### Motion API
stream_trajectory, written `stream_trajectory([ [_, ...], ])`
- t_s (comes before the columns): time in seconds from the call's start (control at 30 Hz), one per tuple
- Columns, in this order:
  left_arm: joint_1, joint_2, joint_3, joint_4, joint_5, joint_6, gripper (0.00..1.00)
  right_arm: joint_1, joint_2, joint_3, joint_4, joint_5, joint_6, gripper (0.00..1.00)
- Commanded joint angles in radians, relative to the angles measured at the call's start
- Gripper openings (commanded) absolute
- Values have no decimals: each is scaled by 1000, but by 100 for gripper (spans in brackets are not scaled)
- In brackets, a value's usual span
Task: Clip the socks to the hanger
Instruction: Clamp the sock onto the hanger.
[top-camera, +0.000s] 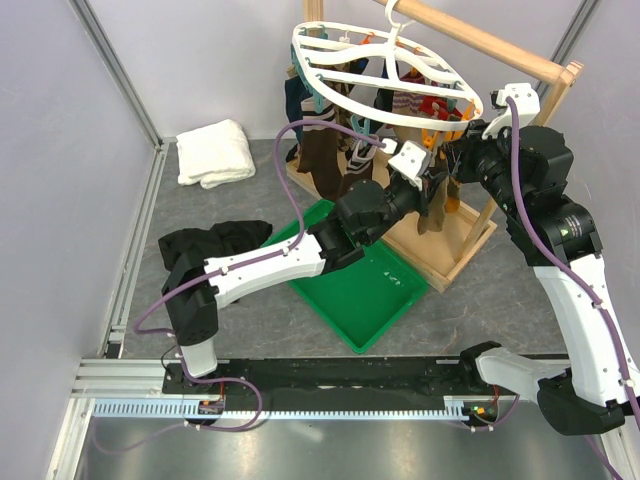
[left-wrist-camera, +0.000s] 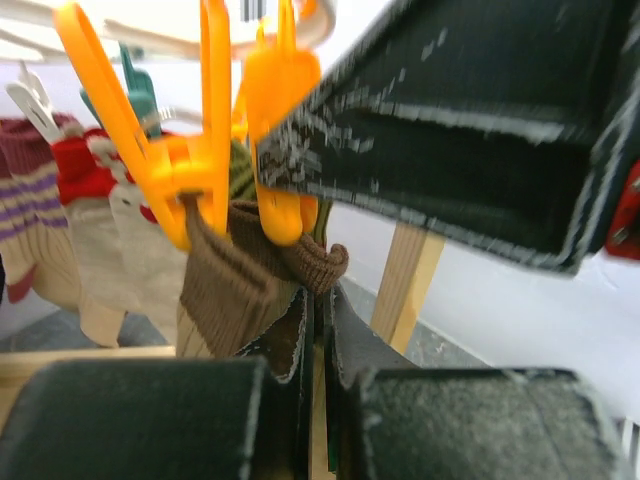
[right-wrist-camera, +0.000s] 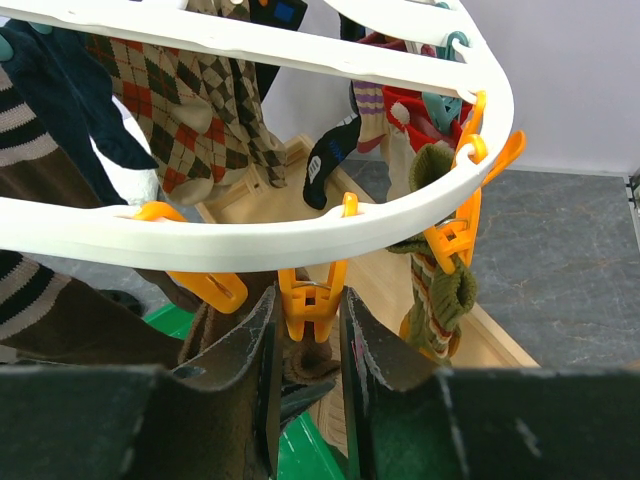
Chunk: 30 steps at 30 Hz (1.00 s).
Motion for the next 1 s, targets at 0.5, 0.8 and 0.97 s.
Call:
stream_trajectory([
  [0.5,-1,17,90,61,-29,85,2,3,-12,-1,-1,14,16,0],
  [0.8,-3,5,96,64,-31,98,2,2,-10,-14,1,51,14,0],
  [0.97,-3,8,99,62,-29,105,2,3,-15,-12,-1,48,17,0],
])
